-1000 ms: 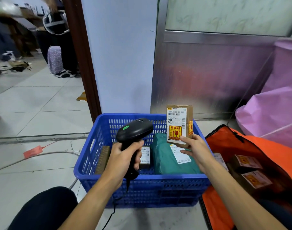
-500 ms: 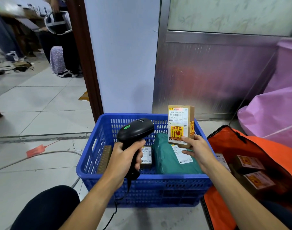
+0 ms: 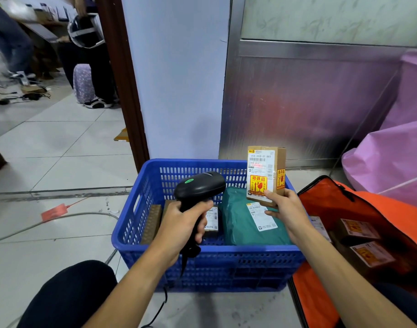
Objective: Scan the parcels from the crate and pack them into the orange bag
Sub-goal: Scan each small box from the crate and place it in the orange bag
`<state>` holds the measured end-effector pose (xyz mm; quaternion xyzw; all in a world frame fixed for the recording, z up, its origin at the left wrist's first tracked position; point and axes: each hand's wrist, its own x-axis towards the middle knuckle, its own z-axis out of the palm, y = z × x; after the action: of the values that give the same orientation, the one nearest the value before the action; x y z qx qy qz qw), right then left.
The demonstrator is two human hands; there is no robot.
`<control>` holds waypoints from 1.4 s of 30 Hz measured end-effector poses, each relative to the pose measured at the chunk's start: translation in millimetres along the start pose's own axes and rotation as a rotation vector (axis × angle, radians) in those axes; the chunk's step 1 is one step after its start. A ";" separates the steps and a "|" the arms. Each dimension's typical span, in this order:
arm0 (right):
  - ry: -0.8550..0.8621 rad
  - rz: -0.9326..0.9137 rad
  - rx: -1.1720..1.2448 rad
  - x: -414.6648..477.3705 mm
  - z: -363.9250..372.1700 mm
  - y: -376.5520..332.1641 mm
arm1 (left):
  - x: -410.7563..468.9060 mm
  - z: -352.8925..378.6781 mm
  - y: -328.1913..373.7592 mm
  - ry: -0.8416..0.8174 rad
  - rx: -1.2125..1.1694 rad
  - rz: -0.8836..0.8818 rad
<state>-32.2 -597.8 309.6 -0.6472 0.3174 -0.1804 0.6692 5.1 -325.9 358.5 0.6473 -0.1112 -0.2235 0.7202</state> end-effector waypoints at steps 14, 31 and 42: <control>0.103 0.053 -0.062 2.1 1.9 4.9 | -1.3 0.6 2.8 -0.066 -0.128 -0.034; 0.113 0.040 -0.038 3.0 2.9 5.0 | 2.0 -3.3 0.0 0.000 -0.069 -0.002; 0.098 0.040 -0.042 1.7 3.1 4.3 | 1.3 -2.4 -1.1 -0.005 -0.057 -0.013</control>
<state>-29.6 -596.2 304.9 -0.6448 0.3664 -0.1920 0.6427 7.1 -324.5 357.0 0.6268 -0.1022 -0.2329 0.7365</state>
